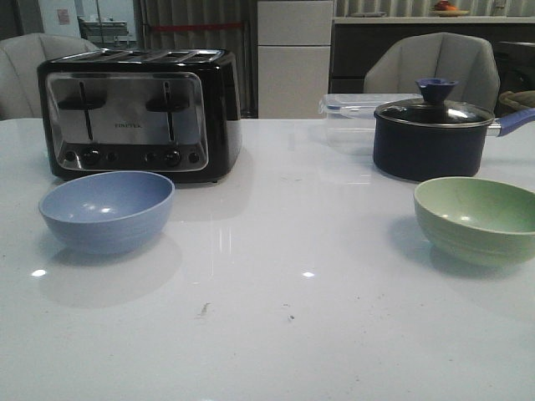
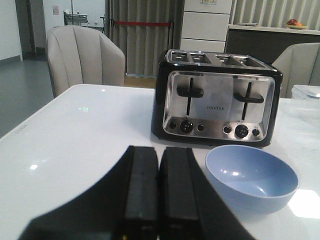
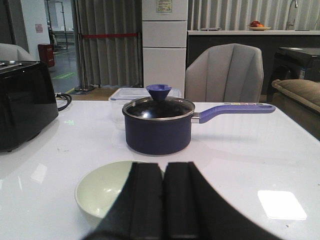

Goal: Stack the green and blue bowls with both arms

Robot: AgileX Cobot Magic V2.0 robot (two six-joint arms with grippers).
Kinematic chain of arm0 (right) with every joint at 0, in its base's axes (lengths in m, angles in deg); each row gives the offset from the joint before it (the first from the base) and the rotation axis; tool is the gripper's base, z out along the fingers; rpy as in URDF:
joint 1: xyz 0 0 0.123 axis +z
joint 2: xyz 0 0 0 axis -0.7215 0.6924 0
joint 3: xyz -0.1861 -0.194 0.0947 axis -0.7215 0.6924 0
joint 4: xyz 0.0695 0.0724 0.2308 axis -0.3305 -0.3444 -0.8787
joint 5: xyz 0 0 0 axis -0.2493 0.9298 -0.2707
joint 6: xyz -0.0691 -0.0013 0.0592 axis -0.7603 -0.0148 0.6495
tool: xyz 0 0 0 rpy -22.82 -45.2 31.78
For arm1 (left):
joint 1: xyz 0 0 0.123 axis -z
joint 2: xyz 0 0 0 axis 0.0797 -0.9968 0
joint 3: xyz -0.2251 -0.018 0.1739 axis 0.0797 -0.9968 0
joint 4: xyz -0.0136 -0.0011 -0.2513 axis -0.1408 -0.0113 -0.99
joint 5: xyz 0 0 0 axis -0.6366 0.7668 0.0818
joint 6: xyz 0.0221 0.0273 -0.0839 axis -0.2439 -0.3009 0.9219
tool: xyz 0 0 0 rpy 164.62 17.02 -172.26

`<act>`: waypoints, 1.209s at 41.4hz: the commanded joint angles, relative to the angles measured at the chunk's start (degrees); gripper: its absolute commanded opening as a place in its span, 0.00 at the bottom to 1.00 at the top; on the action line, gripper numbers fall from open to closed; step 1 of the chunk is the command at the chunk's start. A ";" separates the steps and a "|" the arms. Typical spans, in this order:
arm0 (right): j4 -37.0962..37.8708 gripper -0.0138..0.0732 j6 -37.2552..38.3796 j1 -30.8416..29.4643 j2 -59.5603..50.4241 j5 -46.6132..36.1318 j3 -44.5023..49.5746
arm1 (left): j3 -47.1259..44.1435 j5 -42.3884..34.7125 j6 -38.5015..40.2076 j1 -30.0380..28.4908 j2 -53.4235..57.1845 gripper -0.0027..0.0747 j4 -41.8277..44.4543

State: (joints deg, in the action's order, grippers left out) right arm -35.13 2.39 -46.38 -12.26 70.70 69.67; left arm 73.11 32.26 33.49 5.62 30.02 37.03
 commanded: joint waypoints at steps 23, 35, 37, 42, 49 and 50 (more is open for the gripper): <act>0.59 0.22 -0.08 0.03 10.41 16.19 -30.11 | 30.38 5.88 0.03 0.34 -9.21 0.15 0.16; 0.59 0.22 -0.08 0.03 25.81 26.71 -39.00 | 39.59 21.32 0.03 0.34 -21.80 0.15 0.16; 0.59 0.22 -0.08 0.03 28.01 27.74 -38.95 | 39.59 23.68 0.03 0.34 -23.43 0.15 0.16; 0.59 0.22 -0.08 0.03 33.76 29.77 -38.95 | 39.59 29.45 0.03 0.34 -27.97 0.15 0.26; 0.59 0.22 -0.08 0.03 40.90 31.25 -38.95 | 39.59 35.17 0.03 0.34 -33.66 0.15 0.38; 0.59 0.22 -0.08 0.03 41.73 31.39 -38.95 | 39.59 35.41 0.03 0.34 -34.31 0.15 0.38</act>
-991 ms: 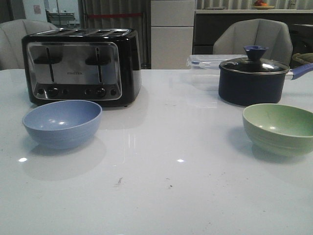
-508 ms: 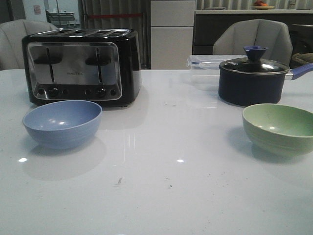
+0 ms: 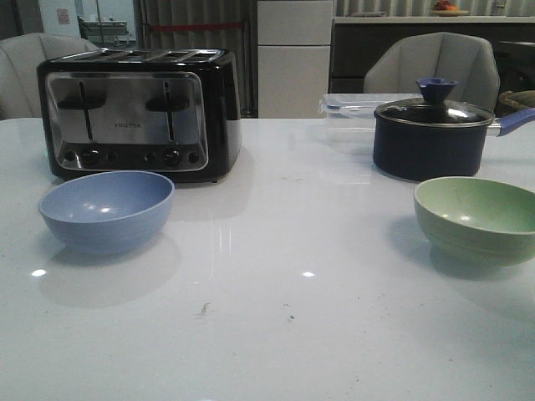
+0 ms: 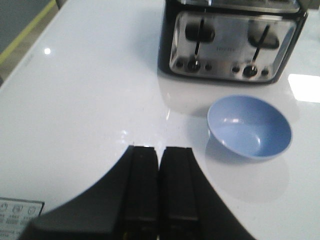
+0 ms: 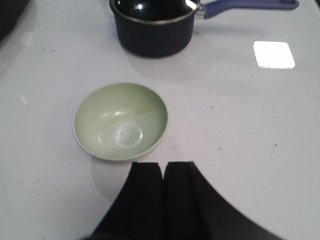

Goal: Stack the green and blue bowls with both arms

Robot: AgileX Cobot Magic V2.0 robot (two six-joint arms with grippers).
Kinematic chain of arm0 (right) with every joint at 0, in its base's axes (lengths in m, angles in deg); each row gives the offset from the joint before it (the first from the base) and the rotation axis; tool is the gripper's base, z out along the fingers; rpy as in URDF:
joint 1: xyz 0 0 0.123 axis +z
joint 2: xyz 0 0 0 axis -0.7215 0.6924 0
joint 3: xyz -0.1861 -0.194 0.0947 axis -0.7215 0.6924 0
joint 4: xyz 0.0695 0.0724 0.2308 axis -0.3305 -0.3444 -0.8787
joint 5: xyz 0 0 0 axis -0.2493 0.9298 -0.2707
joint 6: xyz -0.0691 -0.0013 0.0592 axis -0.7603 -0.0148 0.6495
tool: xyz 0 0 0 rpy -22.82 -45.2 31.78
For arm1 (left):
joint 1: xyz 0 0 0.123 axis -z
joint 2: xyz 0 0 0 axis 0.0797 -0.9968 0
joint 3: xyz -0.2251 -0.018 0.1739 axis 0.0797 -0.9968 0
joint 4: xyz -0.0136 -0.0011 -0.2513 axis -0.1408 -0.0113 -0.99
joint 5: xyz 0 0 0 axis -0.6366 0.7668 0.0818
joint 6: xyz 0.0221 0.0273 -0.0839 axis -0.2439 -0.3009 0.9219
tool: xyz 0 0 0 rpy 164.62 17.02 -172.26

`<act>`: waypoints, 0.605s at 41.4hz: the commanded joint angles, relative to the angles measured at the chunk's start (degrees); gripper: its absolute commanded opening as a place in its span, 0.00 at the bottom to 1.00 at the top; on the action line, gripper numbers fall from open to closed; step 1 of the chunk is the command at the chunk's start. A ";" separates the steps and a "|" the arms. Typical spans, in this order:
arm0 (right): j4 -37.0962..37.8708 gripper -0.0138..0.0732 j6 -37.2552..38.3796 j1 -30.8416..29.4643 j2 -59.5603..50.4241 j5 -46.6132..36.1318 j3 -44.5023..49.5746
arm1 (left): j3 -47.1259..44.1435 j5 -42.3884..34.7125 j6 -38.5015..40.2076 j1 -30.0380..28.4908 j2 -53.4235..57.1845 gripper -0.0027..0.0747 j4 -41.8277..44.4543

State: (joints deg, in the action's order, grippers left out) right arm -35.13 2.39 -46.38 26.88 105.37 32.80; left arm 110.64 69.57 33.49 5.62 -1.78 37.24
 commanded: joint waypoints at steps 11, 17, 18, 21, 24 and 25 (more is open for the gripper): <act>0.59 0.23 -0.08 0.03 10.79 -1.06 -2.08 | 2.05 -1.38 0.03 0.34 -9.02 0.15 0.17; 0.59 0.35 -0.08 0.03 13.36 -0.91 -2.08 | 2.05 -1.73 0.03 0.34 -10.69 0.28 1.21; 0.59 0.39 -0.08 0.03 13.53 -0.98 -2.08 | 2.05 -1.73 0.03 0.34 -10.72 0.32 1.81; 0.59 0.54 -0.08 0.03 14.04 -1.24 -2.08 | 2.05 -1.94 0.03 0.34 -10.83 0.48 2.57; 0.59 0.67 -0.08 0.03 14.35 -1.44 -2.08 | 2.05 -2.07 0.03 0.34 -10.83 0.62 2.79; 0.59 0.70 -0.08 0.03 14.50 -1.61 -2.08 | 2.05 -2.07 0.03 0.34 -10.83 0.66 2.79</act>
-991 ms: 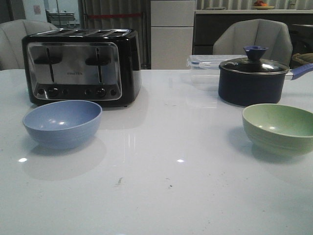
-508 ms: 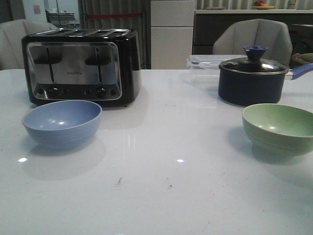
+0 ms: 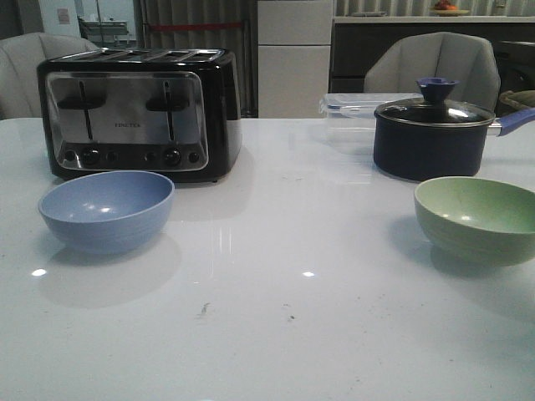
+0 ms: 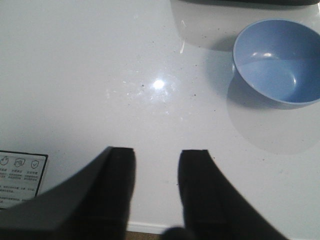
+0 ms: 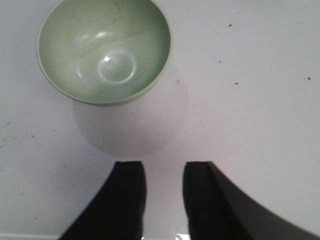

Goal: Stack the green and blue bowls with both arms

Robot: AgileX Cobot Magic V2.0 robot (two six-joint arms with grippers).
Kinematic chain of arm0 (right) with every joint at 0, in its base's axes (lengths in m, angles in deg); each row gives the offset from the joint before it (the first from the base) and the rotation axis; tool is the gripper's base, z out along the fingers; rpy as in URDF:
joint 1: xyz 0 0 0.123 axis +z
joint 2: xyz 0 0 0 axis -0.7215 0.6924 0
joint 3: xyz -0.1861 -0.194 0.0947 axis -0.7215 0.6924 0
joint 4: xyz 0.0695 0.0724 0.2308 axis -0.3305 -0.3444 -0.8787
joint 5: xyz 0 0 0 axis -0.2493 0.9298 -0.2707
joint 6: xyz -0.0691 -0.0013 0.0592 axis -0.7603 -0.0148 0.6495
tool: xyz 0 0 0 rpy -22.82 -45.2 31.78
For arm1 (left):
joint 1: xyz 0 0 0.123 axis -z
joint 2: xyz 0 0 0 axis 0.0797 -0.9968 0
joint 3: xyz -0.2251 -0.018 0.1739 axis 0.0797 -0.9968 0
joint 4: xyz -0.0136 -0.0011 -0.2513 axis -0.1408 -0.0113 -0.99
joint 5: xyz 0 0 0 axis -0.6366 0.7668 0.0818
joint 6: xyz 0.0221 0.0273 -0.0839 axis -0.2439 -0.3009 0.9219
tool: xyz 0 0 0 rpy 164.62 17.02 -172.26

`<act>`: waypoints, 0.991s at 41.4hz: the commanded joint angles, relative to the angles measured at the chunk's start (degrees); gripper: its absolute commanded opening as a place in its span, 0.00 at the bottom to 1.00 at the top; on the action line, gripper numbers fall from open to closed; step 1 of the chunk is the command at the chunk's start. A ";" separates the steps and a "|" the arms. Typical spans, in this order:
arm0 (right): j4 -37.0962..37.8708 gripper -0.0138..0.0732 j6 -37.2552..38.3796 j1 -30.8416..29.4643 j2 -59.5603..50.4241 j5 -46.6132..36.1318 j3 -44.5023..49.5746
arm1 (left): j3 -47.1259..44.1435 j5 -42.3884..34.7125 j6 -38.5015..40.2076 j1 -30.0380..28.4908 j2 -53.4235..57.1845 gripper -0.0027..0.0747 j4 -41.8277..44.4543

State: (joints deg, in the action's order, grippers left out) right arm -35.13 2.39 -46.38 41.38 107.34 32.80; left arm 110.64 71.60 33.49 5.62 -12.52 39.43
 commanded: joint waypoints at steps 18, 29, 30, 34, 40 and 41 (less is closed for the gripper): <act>-0.38 0.73 -0.08 -6.27 14.21 1.01 -13.43 | 2.05 -4.20 0.03 0.34 -0.08 0.69 0.70; -6.22 0.73 -5.88 -6.48 28.21 7.22 -23.86 | 2.05 -3.99 0.03 0.34 -0.08 0.69 0.70; -7.13 0.73 -6.74 -6.48 29.70 7.37 -24.86 | 2.05 -3.99 0.03 0.34 -0.08 0.69 0.70; -9.51 0.73 -8.26 -6.48 34.44 7.45 -27.62 | 2.05 -3.99 0.03 0.34 -0.08 0.69 0.70; -9.57 0.73 -8.26 -6.48 40.91 7.39 -31.39 | 2.05 -3.99 0.03 0.34 -0.08 0.69 0.70; -9.57 0.73 -8.26 -6.48 41.79 7.39 -31.92 | 2.05 -3.99 0.03 0.34 -0.08 0.69 0.70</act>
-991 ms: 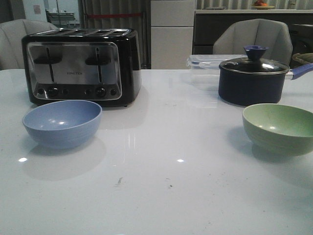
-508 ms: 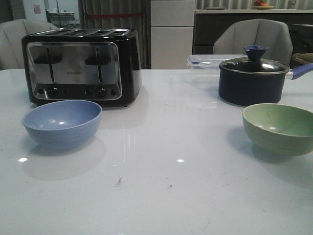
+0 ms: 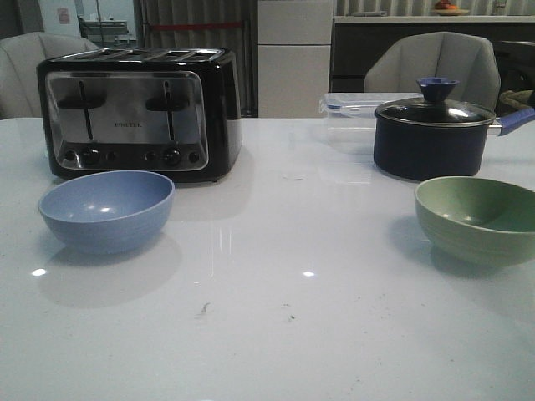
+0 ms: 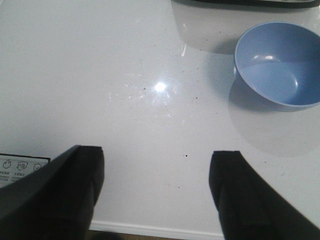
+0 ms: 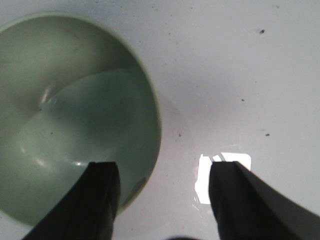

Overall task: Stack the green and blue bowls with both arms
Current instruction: 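Lower the right gripper onto the rim of the pale green bowl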

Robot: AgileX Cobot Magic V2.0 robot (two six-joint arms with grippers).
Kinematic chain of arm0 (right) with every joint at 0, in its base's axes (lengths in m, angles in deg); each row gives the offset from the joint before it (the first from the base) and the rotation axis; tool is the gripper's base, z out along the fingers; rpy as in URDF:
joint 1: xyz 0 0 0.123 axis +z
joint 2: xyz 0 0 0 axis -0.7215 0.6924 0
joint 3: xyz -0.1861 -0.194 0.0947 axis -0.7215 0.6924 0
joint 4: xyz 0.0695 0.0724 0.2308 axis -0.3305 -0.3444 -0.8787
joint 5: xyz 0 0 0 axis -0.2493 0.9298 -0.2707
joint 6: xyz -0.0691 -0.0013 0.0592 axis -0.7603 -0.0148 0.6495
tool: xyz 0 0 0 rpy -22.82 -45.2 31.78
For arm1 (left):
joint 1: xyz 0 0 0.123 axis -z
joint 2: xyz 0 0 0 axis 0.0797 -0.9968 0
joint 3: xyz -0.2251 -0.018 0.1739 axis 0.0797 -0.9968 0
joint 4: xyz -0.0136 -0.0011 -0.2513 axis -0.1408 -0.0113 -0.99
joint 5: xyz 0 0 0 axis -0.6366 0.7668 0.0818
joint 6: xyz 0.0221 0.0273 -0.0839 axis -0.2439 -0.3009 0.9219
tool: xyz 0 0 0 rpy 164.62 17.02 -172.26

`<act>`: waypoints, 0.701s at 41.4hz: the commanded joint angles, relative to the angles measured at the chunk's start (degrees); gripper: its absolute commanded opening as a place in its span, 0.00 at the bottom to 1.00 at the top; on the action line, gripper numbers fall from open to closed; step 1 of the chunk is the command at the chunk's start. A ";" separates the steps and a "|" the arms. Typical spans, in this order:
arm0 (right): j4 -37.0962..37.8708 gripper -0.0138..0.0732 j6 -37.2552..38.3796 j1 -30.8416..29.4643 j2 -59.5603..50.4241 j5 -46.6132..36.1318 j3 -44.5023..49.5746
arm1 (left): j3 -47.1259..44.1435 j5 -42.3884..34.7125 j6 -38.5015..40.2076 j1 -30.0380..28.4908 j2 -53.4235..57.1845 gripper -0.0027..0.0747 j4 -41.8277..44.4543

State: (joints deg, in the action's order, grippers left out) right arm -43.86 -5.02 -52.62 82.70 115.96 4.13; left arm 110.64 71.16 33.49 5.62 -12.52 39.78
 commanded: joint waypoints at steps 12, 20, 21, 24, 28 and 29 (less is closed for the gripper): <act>-1.16 0.62 -0.93 -0.20 8.39 -1.16 -7.13 | 2.05 -3.55 0.03 0.34 -0.08 0.69 0.36; -1.37 0.37 -0.93 -0.06 8.71 -0.92 -7.57 | 2.05 -3.55 0.03 0.34 -0.08 0.69 0.48; -1.37 0.34 -0.93 -0.06 8.71 -0.92 -7.57 | 2.05 -3.55 0.03 0.34 -0.08 0.69 0.48; -1.49 0.29 -0.93 -0.06 8.43 -0.64 -7.57 | 2.05 -3.55 0.03 0.34 -0.08 0.69 0.72; -1.62 0.23 -1.16 0.42 7.15 0.14 -7.67 | 2.05 -3.55 0.03 0.34 -0.08 0.69 0.93; -1.62 0.22 -1.29 0.66 6.65 0.25 -7.67 | 2.05 -3.55 0.03 0.34 -0.08 0.69 0.93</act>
State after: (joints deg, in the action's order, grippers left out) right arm -45.31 -5.24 -52.41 93.75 116.18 -1.75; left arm 110.64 71.16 33.49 5.62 -12.52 40.16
